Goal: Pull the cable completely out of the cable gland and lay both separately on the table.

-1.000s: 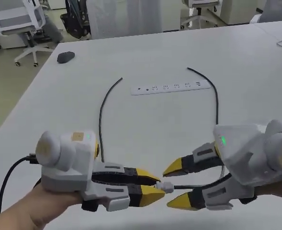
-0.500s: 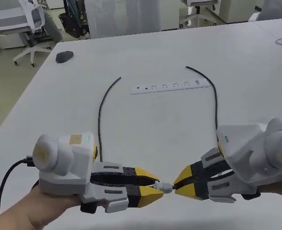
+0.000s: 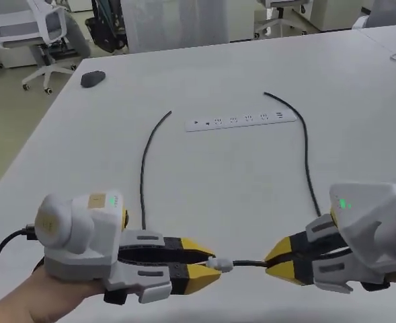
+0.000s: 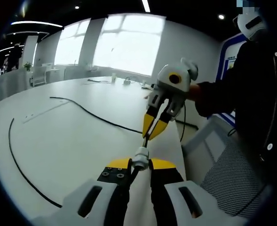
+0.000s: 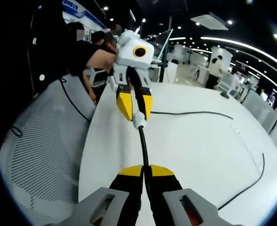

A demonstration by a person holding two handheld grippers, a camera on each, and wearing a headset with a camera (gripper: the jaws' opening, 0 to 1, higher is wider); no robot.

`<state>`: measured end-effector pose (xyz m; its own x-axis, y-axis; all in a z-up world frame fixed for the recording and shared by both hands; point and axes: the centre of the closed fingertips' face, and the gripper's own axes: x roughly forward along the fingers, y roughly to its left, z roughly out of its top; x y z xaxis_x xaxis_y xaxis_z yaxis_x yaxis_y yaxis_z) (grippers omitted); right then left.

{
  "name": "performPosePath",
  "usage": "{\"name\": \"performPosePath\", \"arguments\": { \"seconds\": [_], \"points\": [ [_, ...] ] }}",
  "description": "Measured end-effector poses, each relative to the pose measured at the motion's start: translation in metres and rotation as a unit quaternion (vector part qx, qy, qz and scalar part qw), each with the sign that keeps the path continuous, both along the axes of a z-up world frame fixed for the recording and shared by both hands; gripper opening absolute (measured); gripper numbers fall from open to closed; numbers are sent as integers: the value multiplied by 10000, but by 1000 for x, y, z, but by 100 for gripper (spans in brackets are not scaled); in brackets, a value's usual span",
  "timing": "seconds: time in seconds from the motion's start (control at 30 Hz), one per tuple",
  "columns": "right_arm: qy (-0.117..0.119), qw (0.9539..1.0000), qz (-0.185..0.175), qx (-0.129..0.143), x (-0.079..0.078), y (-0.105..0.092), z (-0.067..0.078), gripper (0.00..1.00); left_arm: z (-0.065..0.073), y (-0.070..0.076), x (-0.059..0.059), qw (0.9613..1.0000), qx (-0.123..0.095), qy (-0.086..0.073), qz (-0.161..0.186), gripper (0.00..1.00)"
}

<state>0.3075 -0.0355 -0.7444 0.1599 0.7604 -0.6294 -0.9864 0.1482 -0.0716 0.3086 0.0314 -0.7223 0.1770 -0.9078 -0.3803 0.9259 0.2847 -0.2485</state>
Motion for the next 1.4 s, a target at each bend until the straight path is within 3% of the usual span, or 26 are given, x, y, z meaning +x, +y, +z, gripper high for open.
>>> {"name": "performPosePath", "arguments": {
  "seconds": [0.07, 0.2, 0.27, 0.5, 0.6, 0.63, 0.77, 0.83, 0.87, 0.9, 0.93, 0.97, 1.03, 1.07, 1.17, 1.2, 1.27, 1.37, 1.4],
  "points": [
    [74, 9997, -205, -140, 3, -15, -7, 0, -2, 5, 0, 10000, 25, 11, 63, 15],
    [116, 9988, -475, -88, 6, -33, -9, 0, -5, 12, -1, 9999, 23, 70, 130, 15],
    [150, 9978, -628, -147, 8, -44, -13, 0, -8, 13, -1, 9998, 116, 27, 137, 15],
    [66, 9930, -1051, -535, 14, -82, -28, 0, -12, 24, -3, 9996, 190, 84, 206, 15],
    [-116, 9886, -1150, -970, 17, -103, -36, 0, -11, 27, -2, 9995, 222, 62, 233, 15],
    [-1, 9875, -1213, -1007, 17, -106, -40, 0, -11, 28, -2, 9994, 225, 60, 240, 15],
    [23, 9838, -1271, -1266, 18, -121, -49, 0, -13, 30, -2, 9992, 335, 37, 225, 15],
    [178, 9812, -1317, -1402, 16, -128, -55, 0, -13, 31, -2, 9991, 348, 44, 230, 15],
    [68, 9811, -1308, -1422, 19, -129, -57, 0, -12, 30, -1, 9992, 315, 62, 248, 15],
    [82, 9809, -1300, -1446, 19, -129, -58, 0, -12, 30, 0, 9991, 331, 49, 246, 15],
    [255, 9801, -1282, -1492, 15, -129, -60, 0, -12, 29, 1, 9991, 360, 23, 228, 15],
    [229, 9795, -1298, -1525, 16, -129, -60, 0, -13, 27, 0, 9990, 399, 3, 202, 15],
    [215, 9787, -1294, -1581, 18, -130, -58, 1, -13, 26, 0, 9980, 569, -253, 110, 15],
    [243, 9781, -1318, -1594, 18, -131, -57, 1, -13, 26, -1, 9980, 567, -248, 111, 15],
    [478, 9792, -1403, -1388, 17, -125, -44, 7, -12, 26, -2, 9981, 560, -234, 115, 15],
    [819, 9815, -1413, -996, 10, -111, -35, 8, -13, 26, -2, 9981, 565, -208, 120, 15],
    [1065, 9852, -1322, -222, 6, -80, -9, 16, -13, 25, -2, 9980, 589, -217, 110, 15],
    [865, 9905, -1059, 124, 5, -48, 14, 12, -12, 22, -3, 9982, 547, -212, 97, 15],
    [894, 9914, -934, 202, 1, -36, 19, 11, -12, 21, -3, 9982, 542, -226, 88, 15]
  ]
}}
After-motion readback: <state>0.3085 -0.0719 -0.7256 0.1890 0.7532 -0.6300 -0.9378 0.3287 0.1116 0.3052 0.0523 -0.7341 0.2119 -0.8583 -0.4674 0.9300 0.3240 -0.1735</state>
